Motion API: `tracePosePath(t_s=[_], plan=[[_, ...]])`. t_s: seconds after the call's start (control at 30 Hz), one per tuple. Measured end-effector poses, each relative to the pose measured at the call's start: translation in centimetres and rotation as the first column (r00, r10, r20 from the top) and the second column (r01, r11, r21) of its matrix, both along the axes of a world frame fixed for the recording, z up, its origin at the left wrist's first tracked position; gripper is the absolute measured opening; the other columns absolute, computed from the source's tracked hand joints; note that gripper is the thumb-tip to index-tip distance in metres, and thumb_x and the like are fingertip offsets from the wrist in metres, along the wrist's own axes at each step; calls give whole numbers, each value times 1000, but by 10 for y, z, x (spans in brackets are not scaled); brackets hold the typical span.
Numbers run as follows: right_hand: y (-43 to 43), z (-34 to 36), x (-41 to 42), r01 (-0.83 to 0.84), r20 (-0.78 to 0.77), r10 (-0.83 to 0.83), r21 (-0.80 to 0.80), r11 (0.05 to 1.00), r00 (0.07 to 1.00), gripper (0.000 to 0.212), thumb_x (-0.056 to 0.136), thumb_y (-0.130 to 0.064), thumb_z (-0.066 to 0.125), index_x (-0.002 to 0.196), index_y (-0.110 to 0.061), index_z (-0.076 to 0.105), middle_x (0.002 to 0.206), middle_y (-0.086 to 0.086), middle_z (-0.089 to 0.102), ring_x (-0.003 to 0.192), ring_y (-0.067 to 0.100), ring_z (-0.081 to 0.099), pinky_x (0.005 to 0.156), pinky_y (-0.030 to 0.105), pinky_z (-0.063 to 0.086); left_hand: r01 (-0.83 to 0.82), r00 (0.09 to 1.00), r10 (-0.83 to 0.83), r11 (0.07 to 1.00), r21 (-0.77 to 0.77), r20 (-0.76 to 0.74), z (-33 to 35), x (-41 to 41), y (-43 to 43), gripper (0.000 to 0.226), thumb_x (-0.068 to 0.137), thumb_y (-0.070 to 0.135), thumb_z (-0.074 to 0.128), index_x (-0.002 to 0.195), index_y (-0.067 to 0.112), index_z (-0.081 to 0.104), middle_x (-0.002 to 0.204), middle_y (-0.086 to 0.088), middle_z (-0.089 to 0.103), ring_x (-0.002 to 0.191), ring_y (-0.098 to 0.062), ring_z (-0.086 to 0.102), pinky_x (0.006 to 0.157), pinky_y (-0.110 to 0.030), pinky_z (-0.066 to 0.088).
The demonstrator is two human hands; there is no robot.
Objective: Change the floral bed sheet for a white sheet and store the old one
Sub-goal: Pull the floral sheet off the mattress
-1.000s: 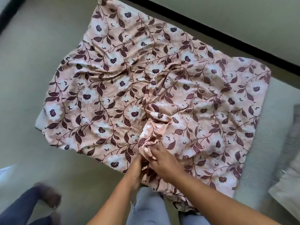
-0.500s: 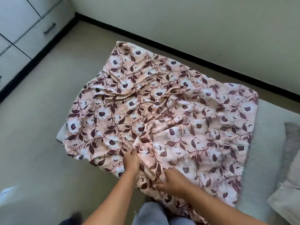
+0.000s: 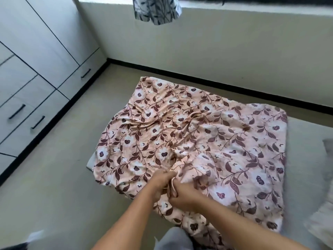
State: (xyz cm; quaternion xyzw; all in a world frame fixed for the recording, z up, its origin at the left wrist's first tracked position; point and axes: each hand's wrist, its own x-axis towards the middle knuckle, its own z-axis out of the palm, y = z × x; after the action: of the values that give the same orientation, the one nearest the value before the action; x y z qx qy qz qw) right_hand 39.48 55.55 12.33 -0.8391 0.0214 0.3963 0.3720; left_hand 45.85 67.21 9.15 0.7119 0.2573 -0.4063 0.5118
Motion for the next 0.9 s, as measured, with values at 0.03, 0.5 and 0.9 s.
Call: tracePosePath(t_s=[0.03,0.5,0.9], plan=[[0,0,-1,9,-4,-9,47,999,1000,48,90,-18,56,133,-24,37,99,2,61,94,25,64,76,36,53,-37,999,36,999,36,23,0,3,0,13,93,19,64,98,8,61,73,-6,66,64,-21,61,51,-25,47],[18,11,26,239,136,-276,237,942,951,17,97,-33,65,114,-35,67,90,-6,71,66,4,60,58,21,47,-306,950,307,952,-32,58,6,55,39,107,53,56,93,137,9,46,131,-21,59,109,-36,62,83,-47,58],[115,9,112,214,93,-215,28,977,972,35,109,-45,36,114,-19,59,93,-4,61,84,14,58,76,34,46,-115,957,24,947,301,289,-49,174,122,31,99,21,53,130,15,54,116,-14,65,95,-34,64,72,-38,53]])
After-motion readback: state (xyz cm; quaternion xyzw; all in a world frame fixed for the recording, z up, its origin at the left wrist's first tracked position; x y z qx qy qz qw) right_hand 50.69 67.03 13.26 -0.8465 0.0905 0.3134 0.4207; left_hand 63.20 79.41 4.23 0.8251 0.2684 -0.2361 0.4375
